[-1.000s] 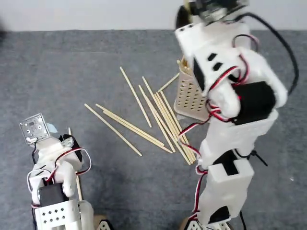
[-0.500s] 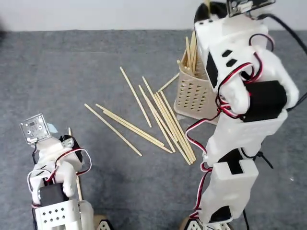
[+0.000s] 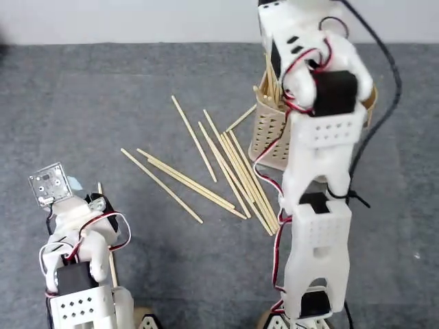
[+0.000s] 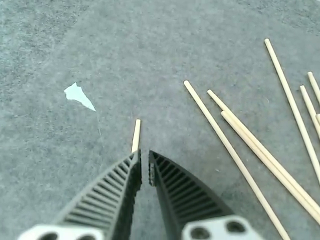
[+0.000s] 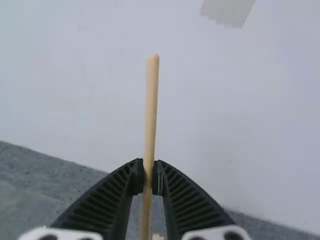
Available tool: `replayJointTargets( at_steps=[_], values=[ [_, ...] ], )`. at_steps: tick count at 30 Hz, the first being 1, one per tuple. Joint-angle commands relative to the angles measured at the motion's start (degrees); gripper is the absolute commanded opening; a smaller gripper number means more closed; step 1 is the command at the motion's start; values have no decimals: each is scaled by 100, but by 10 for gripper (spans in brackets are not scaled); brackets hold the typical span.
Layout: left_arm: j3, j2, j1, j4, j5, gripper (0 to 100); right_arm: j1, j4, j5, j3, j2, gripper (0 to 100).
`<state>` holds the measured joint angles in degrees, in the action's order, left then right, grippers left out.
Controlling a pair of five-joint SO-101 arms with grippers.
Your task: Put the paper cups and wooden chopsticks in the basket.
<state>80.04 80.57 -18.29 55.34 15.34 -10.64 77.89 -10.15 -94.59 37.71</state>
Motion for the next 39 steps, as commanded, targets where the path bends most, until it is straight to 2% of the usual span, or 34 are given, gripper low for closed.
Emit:
replayJointTargets(
  at_steps=[1, 6, 12, 15, 24, 26, 28, 31, 33, 35, 39],
  values=[
    [-22, 70, -18, -97, -9, 26, 224, -145, 53, -167, 110, 9],
    [-13, 70, -18, -97, -9, 26, 374, -119, 26, -167, 163, 34],
    [-13, 70, 0, -114, -9, 26, 418, 259, 44, -167, -84, 255],
    [-48, 70, -9, -114, -9, 26, 382, 646, 44, -167, -426, 307],
    [-488, 35, 18, -79, 0, 26, 374, 2536, 53, -167, -1578, 299],
    [-620, 26, 26, -53, 0, 26, 444, 2527, 158, -158, -1710, 236],
    [-804, 18, 26, 123, -18, 26, 602, 2527, 264, -158, -1859, 132],
    [-1262, 18, 185, 545, -18, 26, 620, 2527, 79, -149, -2044, 1],
    [-1657, 18, 299, 932, -18, 26, 602, 2536, -9, 53, -2211, 34],
    [-2053, 9, 396, 1301, -26, 26, 620, 2536, -9, 510, -2492, 26],
    [-2668, -132, 422, 1776, -35, 26, 602, 2527, -9, 2286, -3486, 9]
  ],
)
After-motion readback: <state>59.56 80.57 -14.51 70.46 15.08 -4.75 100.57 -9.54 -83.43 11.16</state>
